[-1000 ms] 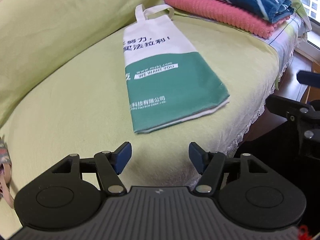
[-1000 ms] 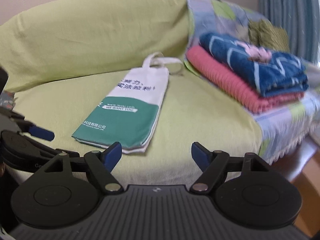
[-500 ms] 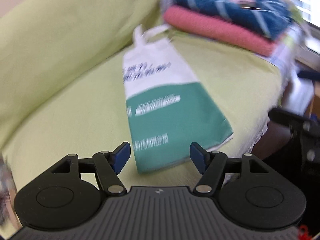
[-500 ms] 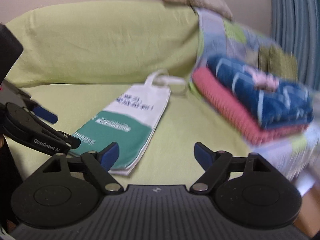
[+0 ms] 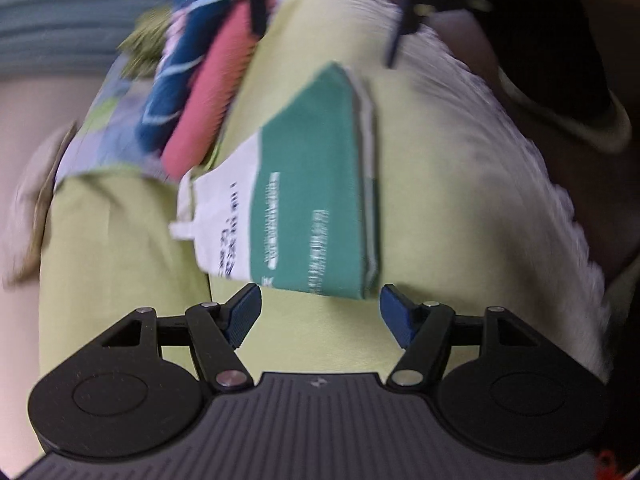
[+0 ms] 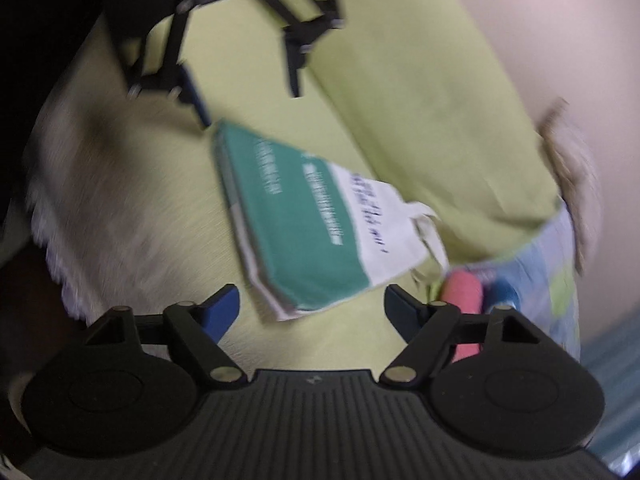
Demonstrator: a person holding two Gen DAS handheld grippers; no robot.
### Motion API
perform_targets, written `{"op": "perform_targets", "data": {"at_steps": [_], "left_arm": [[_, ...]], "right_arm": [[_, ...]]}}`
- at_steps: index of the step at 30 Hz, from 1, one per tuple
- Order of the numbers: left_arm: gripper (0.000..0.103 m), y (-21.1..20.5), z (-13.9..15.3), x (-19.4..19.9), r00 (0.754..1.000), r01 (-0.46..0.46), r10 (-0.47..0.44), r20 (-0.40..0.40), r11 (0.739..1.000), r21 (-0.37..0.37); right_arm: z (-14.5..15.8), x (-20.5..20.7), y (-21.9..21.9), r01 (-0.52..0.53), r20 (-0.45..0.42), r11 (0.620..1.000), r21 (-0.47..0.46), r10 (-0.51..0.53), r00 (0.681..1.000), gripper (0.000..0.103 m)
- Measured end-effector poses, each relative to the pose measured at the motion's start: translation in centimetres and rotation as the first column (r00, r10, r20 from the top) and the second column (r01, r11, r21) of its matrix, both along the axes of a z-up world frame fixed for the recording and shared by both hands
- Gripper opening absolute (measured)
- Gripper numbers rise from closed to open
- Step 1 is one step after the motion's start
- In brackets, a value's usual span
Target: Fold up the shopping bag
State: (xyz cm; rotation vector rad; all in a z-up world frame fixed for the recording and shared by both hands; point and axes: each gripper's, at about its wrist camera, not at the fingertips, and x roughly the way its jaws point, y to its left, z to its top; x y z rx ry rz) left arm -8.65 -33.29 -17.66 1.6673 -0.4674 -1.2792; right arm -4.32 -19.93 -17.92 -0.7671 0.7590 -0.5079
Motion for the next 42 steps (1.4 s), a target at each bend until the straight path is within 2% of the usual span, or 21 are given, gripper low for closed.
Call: {"op": "perform_targets", "data": {"at_steps": [2,5,9,12,13,15,16,17,18,20,21,22,25,28,29,31,33,35,39,42], "left_arm": [[0.068,0.4,-1.1,0.2,0.998,0.058,-0.058,0.036,0.998,-0.012],[0.068,0.6,-2.2,0.7,0.989,0.133,-0.13,0.076,0.99,-0.042],[0.066,0.8,-3.5,1.7,0.966,0.232,-0.221,0.133,0.97,-0.077],[0.065,0.5,-3.4,2.4,0.957,0.277,-0.266,0.12,0.957,-0.087],[0.065,0.4,-3.3,2.7,0.953,0.292,-0.282,0.11,0.953,-0.085],[0.065,0.0,-2.7,3.2,0.95,0.309,-0.303,0.079,0.948,-0.072],[0.065,-0.4,-2.5,3.3,0.953,0.302,-0.298,0.062,0.951,-0.069],[0.065,-0.7,-2.2,3.3,0.957,0.288,-0.287,0.034,0.956,-0.061],[0.064,-1.0,-1.9,3.4,0.962,0.273,-0.274,-0.003,0.961,-0.045],[0.049,-1.6,-1.1,3.5,0.967,0.245,-0.245,-0.076,0.97,-0.012],[0.021,-1.9,-0.7,3.6,0.966,0.229,-0.224,-0.126,0.973,0.023],[0.01,-2.1,-0.3,3.8,0.963,0.214,-0.202,-0.177,0.976,0.051],[0.008,-3.1,1.0,4.6,0.941,0.158,-0.124,-0.314,0.984,0.086],[0.01,-5.0,3.4,5.8,0.869,0.048,0.039,-0.494,0.985,0.163],[0.011,-5.5,4.0,6.2,0.84,0.021,0.085,-0.537,0.982,0.188],[0.011,-6.0,5.0,7.0,0.772,-0.022,0.168,-0.613,0.971,0.238],[0.011,-6.5,5.9,7.8,0.683,-0.057,0.257,-0.683,0.952,0.301],[0.011,-7.3,6.4,8.7,0.592,-0.087,0.344,-0.729,0.927,0.366],[0.012,-8.9,6.6,10.6,0.437,-0.142,0.476,-0.763,0.875,0.464],[0.012,-9.7,6.8,11.5,0.351,-0.164,0.538,-0.766,0.841,0.516]], "right_arm": [[-1.1,0.5,-0.4,-0.026,-0.041,0.999,-0.023,0.025,0.999,0.065],[-2.4,0.9,-1.1,-0.054,-0.075,0.997,-0.05,0.05,0.996,0.059],[-3.4,0.7,-1.5,-0.109,-0.064,0.99,-0.086,0.103,0.993,0.053],[-3.8,0.6,-1.9,-0.14,-0.047,0.985,-0.103,0.136,0.99,0.049],[-3.8,0.5,-2.0,-0.148,-0.043,0.984,-0.102,0.144,0.989,0.04],[-4.0,0.7,-2.5,-0.164,-0.043,0.982,-0.093,0.16,0.986,0.033],[-4.0,0.7,-2.7,-0.172,-0.043,0.981,-0.088,0.169,0.985,0.024],[-4.0,0.8,-2.9,-0.177,-0.042,0.981,-0.084,0.174,0.984,0.019],[-4.0,0.9,-3.0,-0.177,-0.039,0.981,-0.08,0.175,0.984,0.019],[-3.8,0.9,-3.4,-0.18,-0.028,0.982,-0.051,0.178,0.984,0.018],[-3.5,0.9,-3.6,-0.176,-0.018,0.984,-0.025,0.176,0.984,0.017],[-3.2,0.8,-3.8,-0.172,-0.008,0.985,0.002,0.172,0.985,0.017],[-2.2,0.7,-4.5,-0.159,0.024,0.982,0.106,0.157,0.987,0.015],[-0.6,0.7,-6.0,-0.124,0.071,0.954,0.274,0.109,0.992,0.013],[0.1,0.7,-6.7,-0.108,0.095,0.929,0.355,0.079,0.992,0.013],[1.7,0.2,-8.8,-0.085,0.143,0.839,0.538,0.008,0.99,0.014],[2.8,-0.5,-11.1,-0.077,0.172,0.7,0.71,-0.066,0.983,0.014],[2.7,-1.3,-13.6,-0.073,0.175,0.531,0.844,-0.144,0.974,0.014],[1.0,-2.3,-17.3,-0.068,0.133,0.225,0.972,-0.284,0.949,0.014],[0.0,-2.9,-19.0,-0.07,0.081,0.044,0.997,-0.357,0.931,0.014]]}}
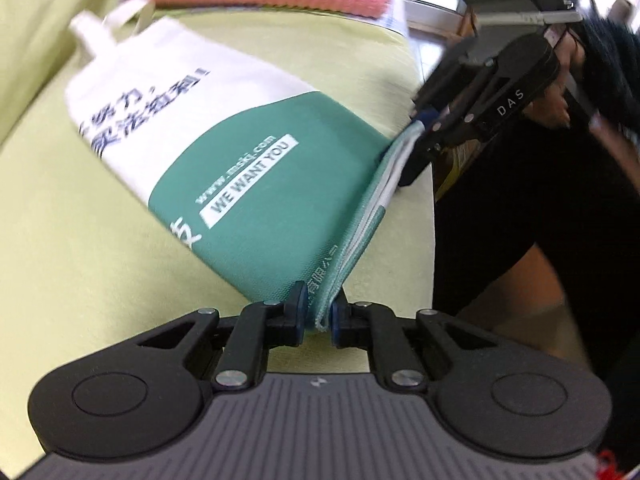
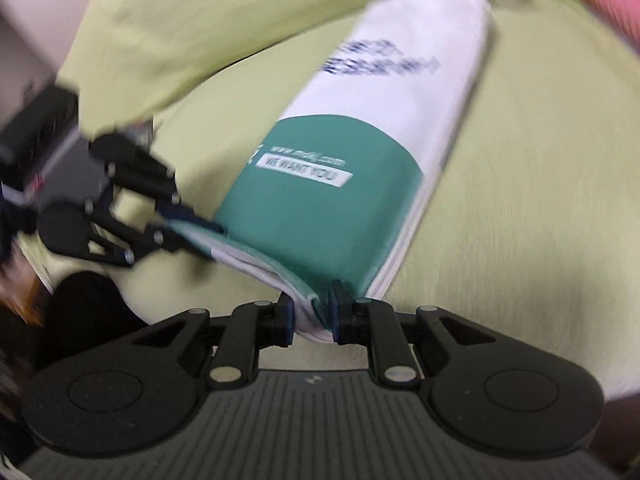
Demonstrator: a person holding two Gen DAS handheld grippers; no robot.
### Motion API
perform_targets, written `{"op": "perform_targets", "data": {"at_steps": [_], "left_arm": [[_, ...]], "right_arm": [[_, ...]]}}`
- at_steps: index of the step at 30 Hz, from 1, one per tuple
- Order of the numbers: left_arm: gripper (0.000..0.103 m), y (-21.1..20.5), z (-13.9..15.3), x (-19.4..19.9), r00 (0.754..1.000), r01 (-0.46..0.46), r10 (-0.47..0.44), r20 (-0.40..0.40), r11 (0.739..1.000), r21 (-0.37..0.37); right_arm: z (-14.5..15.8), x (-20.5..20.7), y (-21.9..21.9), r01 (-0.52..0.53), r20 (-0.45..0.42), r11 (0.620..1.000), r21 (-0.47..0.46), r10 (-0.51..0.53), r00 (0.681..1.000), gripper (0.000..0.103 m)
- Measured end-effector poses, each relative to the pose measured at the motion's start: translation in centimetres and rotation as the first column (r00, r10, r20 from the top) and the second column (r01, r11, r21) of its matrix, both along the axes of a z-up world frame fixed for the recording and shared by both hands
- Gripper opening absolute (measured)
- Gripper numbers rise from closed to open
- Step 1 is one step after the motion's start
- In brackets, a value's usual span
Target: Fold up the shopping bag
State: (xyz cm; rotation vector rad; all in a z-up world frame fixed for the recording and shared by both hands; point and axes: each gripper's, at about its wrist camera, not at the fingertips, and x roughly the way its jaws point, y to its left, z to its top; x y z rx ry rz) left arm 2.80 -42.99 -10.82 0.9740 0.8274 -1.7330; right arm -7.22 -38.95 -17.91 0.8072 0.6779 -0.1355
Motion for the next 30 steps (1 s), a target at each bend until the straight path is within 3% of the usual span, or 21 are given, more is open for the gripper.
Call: {"op": "perform_targets", "data": {"at_steps": [5,10,14,15,16,18,23,30], "left_arm": [[0.017,-0.2,-0.1,1.5,0.992,-0.095,0.097,-0.084,0.995,0.031],[0.021,1.0,0.0,2.7,0.973,-0.194,0.194,-0.129,0.981,0.008],[0.021,3.0,1.5,1.0,0.977,-0.212,0.213,0.007,0.975,-0.07],[0.016,3.6,2.0,0.4,0.977,-0.202,0.208,0.055,0.975,-0.094],[0.011,4.3,2.3,-0.3,0.974,-0.185,0.198,0.111,0.975,-0.12],[0.011,5.2,3.2,-2.0,0.975,-0.114,0.143,0.173,0.979,-0.166],[0.011,3.9,3.3,-5.4,0.975,0.024,0.026,0.219,0.975,-0.219],[0.011,0.5,-0.6,-5.0,0.965,-0.069,0.104,0.241,0.986,-0.15]], "right_arm": [[-1.6,-0.8,-1.8,0.078,-0.017,0.972,0.221,-0.076,0.997,0.012],[-2.0,-0.8,-2.7,0.106,-0.059,0.945,0.31,-0.092,0.994,0.01],[-1.8,-0.3,-3.3,0.119,-0.115,0.933,0.338,-0.085,0.99,0.009],[-1.6,-0.1,-3.3,0.118,-0.13,0.935,0.335,-0.078,0.988,0.009],[-1.4,0.1,-3.3,0.116,-0.146,0.936,0.332,-0.071,0.987,0.009],[-1.1,0.5,-3.3,0.11,-0.175,0.94,0.322,-0.055,0.983,0.009],[-0.8,1.0,-3.6,0.12,-0.23,0.94,0.32,-0.045,0.972,0.008],[-0.9,1.6,-3.4,0.124,-0.246,0.945,0.303,-0.048,0.968,0.008]]}}
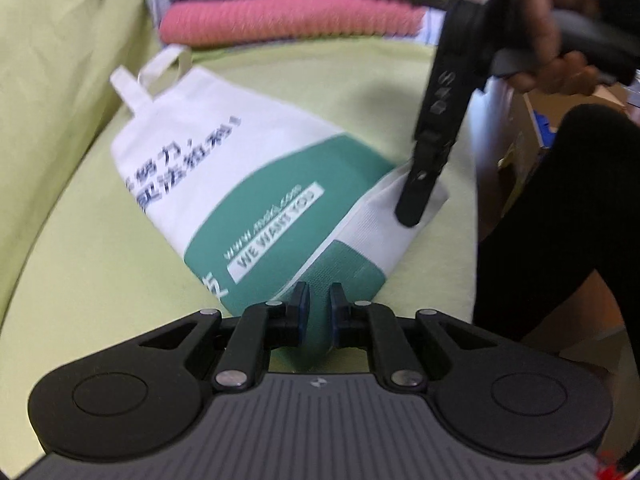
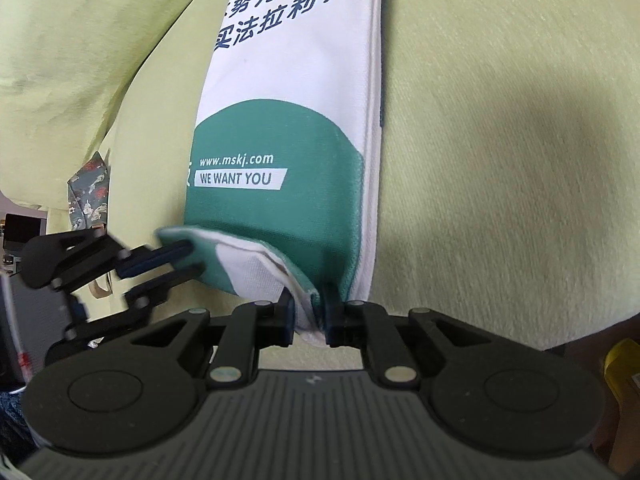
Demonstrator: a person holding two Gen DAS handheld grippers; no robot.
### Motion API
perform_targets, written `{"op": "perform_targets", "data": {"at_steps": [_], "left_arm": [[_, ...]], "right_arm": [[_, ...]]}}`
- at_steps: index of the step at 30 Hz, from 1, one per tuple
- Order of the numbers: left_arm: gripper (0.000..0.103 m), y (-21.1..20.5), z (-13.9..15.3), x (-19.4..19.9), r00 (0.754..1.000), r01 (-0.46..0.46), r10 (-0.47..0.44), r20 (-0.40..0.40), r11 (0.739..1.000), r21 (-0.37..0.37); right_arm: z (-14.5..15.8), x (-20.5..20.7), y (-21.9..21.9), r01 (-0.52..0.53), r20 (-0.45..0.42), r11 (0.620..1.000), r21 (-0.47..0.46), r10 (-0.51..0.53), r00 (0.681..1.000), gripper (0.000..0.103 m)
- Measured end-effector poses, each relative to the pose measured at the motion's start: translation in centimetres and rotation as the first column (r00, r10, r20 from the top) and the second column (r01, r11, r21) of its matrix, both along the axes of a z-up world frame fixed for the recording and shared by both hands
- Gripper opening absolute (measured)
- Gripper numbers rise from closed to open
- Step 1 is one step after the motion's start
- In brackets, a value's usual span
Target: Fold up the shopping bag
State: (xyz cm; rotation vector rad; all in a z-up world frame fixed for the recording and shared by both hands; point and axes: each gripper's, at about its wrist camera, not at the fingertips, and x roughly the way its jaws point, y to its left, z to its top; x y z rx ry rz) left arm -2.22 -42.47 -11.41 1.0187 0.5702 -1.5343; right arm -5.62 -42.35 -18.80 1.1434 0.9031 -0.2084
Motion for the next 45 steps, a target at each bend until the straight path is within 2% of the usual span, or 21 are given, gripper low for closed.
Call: {"op": "perform_targets", "data": {"at_steps": [4,6,8,9,10,12,14,16,17,19,21,22,23,25,27,29,31,34,37,41,45], "left_arm": [[0.011,-0.4,-0.5,0.9,0.997,-0.063,0.063,-0.055,0.998,0.002],[0.011,-0.4,-0.5,1.1,0.995,-0.077,0.077,-0.067,0.997,-0.003],[0.011,-0.4,-0.6,1.1,0.995,-0.079,0.078,-0.065,0.997,-0.008],[0.011,-0.4,-0.6,1.0,0.995,-0.078,0.077,-0.062,0.997,-0.011],[0.011,-0.3,-0.7,1.0,0.995,-0.077,0.076,-0.061,0.997,-0.015],[0.011,-0.3,-0.7,1.1,0.995,-0.079,0.078,-0.066,0.997,-0.019],[0.011,-0.3,-0.7,1.0,0.995,-0.079,0.077,-0.063,0.997,-0.022],[0.011,-0.3,-0.8,0.8,0.996,-0.073,0.071,-0.05,0.997,-0.027],[0.011,-0.4,-0.9,0.7,0.997,-0.069,0.067,-0.044,0.997,-0.03],[0.011,-0.3,-1.0,0.6,0.998,-0.061,0.06,-0.034,0.997,-0.036],[0.011,-0.2,-1.0,0.6,0.998,-0.056,0.054,-0.03,0.997,-0.044],[0.011,-0.1,-1.1,0.6,0.999,-0.048,0.047,-0.025,0.998,-0.051],[0.011,0.0,-1.2,0.5,0.999,-0.037,0.036,-0.016,0.998,-0.06],[0.011,0.3,-1.4,0.4,1.0,-0.015,0.016,0.002,0.997,-0.079],[0.011,0.5,-1.6,0.3,1.0,0.004,-0.003,0.018,0.995,-0.098],[0.011,0.9,-1.8,0.3,0.999,0.022,-0.016,0.051,0.992,-0.124],[0.011,1.3,-1.9,0.8,0.999,0.011,-0.005,0.041,0.99,-0.142],[0.011,1.8,-1.9,1.6,0.999,-0.042,0.041,-0.009,0.987,-0.152],[0.011,2.2,-1.9,1.0,0.998,-0.061,0.064,0.013,0.984,-0.165],[0.011,2.7,-1.9,0.9,0.996,-0.086,0.089,0.008,0.98,-0.18],[0.011,2.9,-2.2,2.3,0.991,-0.126,0.115,-0.068,0.971,-0.201]], "right_arm": [[0.4,0.1,0.6,0.02,0.01,0.999,-0.04,-0.02,1.0,0.011],[1.3,-0.7,2.0,0.076,0.042,0.989,-0.129,-0.071,0.997,0.015],[2.5,-1.7,4.0,0.137,0.084,0.956,-0.26,-0.119,0.989,0.024],[3.2,-2.1,5.7,0.165,0.094,0.915,-0.367,-0.14,0.986,0.026],[3.9,-2.6,7.6,0.189,0.094,0.859,-0.476,-0.163,0.982,0.033],[4.9,-2.6,11.8,0.183,0.086,0.718,-0.672,-0.17,0.982,0.03],[5.2,-1.6,16.3,0.1,0.048,0.533,-0.84,-0.111,0.993,0.017],[4.8,-0.3,19.6,0.015,0.007,0.349,-0.937,-0.025,1.0,0.01],[4.5,0.4,20.6,-0.023,-0.02,0.282,-0.959,0.012,1.0,0.01],[3.5,2.1,21.1,-0.096,-0.086,0.21,-0.973,0.055,0.995,0.007],[2.2,2.9,20.3,-0.144,-0.139,0.168,-0.975,0.038,0.989,0.006],[1.7,2.9,19.6,-0.159,-0.156,0.164,-0.974,0.028,0.987,0.005],[1.3,2.8,18.8,-0.166,-0.166,0.183,-0.969,0.02,0.986,0.003],[0.5,3.8,17.6,-0.195,-0.195,0.245,-0.95,0.024,0.98,0.002],[0.6,4.2,17.0,-0.182,-0.185,0.281,-0.942,0.016,0.983,0.001],[0.9,4.2,15.9,-0.148,-0.158,0.353,-0.924,-0.001,0.987,0.0],[1.2,4.0,14.6,-0.097,-0.113,0.427,-0.899,-0.011,0.994,0.0],[1.1,3.8,13.2,-0.053,-0.065,0.493,-0.868,-0.007,0.998,0.0],[0.6,3.5,12.4,-0.009,-0.029,0.547,-0.837,-0.027,0.999,0.0],[0.2,3.3,12.5,0.005,-0.016,0.559,-0.829,-0.033,0.999,0.0],[0.2,3.2,13.1,0.004,-0.018,0.554,-0.832,-0.033,0.999,0.0]]}}
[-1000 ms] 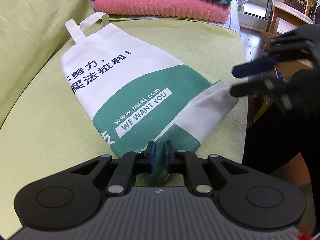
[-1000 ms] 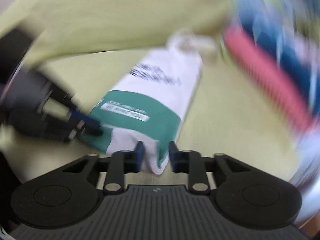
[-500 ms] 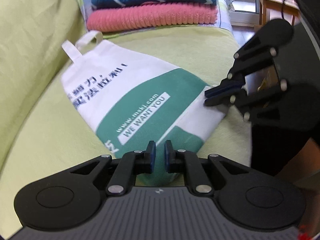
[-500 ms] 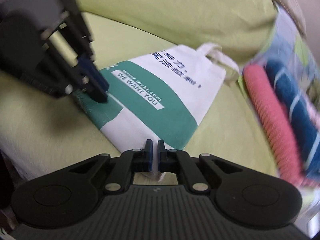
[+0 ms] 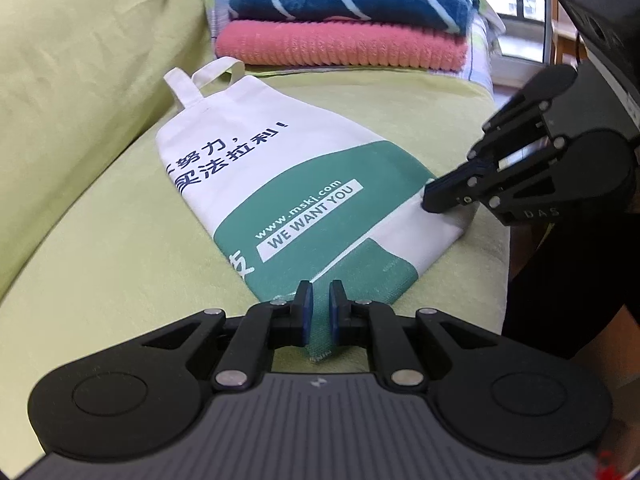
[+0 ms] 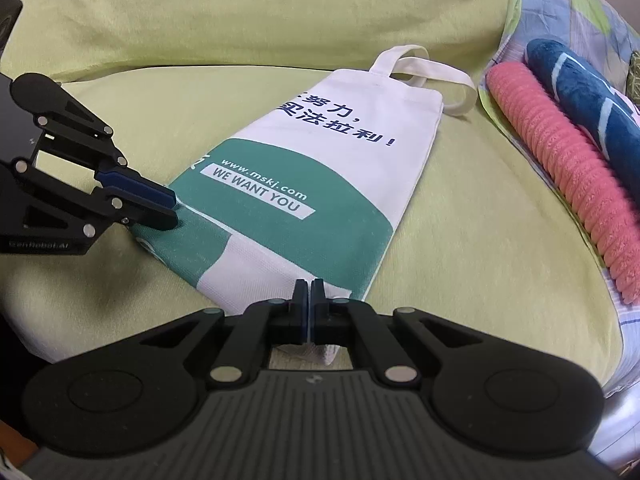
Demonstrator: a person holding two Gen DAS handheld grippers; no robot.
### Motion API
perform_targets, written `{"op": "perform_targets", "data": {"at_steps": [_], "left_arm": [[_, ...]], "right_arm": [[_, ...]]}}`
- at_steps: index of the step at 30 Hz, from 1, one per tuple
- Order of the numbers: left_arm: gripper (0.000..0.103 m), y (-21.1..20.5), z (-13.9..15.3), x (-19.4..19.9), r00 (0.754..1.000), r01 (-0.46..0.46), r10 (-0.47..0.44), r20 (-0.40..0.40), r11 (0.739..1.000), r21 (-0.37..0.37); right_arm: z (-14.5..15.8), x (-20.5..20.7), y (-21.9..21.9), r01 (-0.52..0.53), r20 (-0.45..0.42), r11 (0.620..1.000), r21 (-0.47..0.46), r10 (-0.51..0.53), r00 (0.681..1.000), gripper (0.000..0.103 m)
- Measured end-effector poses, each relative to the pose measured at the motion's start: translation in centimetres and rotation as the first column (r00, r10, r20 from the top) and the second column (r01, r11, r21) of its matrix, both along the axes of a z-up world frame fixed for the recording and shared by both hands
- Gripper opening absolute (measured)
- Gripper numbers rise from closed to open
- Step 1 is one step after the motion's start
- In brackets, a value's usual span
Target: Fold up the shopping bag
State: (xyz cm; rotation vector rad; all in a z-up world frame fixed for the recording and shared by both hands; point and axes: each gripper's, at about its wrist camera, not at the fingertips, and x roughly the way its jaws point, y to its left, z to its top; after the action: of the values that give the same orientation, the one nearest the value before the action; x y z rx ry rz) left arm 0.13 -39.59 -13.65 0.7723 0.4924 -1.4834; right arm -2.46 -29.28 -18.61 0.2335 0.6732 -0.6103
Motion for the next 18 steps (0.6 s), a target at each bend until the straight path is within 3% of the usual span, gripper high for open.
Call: {"op": "perform_targets", "data": {"at_steps": [5,7,9,10,11,12,13,15,17,18], "left_arm": [[0.01,0.3,-0.7,3.7,0.968,-0.082,0.067,-0.243,0.995,-0.049],[0.009,0.6,-0.4,4.0,0.963,-0.084,0.065,-0.261,0.995,-0.059],[0.009,1.1,0.6,2.6,0.989,-0.031,0.019,-0.148,0.996,-0.079],[0.013,1.6,1.2,1.5,0.998,0.021,-0.025,-0.05,0.996,-0.091],[0.025,2.1,1.5,0.4,0.995,0.086,-0.081,0.057,0.992,-0.091],[0.045,2.6,1.5,-0.7,0.976,0.158,-0.143,0.167,0.984,-0.08],[0.048,3.2,1.6,-1.9,0.94,0.227,-0.202,0.274,0.972,-0.061],[0.048,4.0,1.0,-3.5,0.845,0.34,-0.315,0.433,0.94,0.021],[0.048,4.5,-0.2,-4.6,0.722,0.425,-0.419,0.551,0.897,0.125],[0.049,4.7,-1.1,-5.0,0.647,0.456,-0.46,0.609,0.873,0.174]], "right_arm": [[0.0,-0.1,-0.2,0.008,0.014,1.0,0.021,-0.008,1.0,0.0],[0.1,-0.2,-0.2,0.009,0.019,1.0,0.026,-0.009,1.0,0.0],[0.1,-0.2,-0.1,0.008,0.02,1.0,0.027,-0.009,1.0,0.0],[0.1,-0.2,-0.1,0.008,0.02,1.0,0.027,-0.009,1.0,0.0],[0.1,-0.2,-0.1,0.007,0.019,1.0,0.024,-0.007,1.0,0.0],[0.1,-0.1,0.0,0.003,0.015,1.0,0.017,-0.003,1.0,0.0],[0.1,0.0,0.1,0.0,0.012,1.0,0.012,0.0,1.0,0.0],[0.1,0.1,0.1,-0.003,0.011,1.0,0.008,0.003,1.0,0.0],[0.1,0.0,0.1,-0.005,0.014,1.0,0.008,0.005,1.0,0.0],[0.1,0.0,0.1,-0.006,0.016,1.0,0.008,0.005,1.0,0.0]]}}
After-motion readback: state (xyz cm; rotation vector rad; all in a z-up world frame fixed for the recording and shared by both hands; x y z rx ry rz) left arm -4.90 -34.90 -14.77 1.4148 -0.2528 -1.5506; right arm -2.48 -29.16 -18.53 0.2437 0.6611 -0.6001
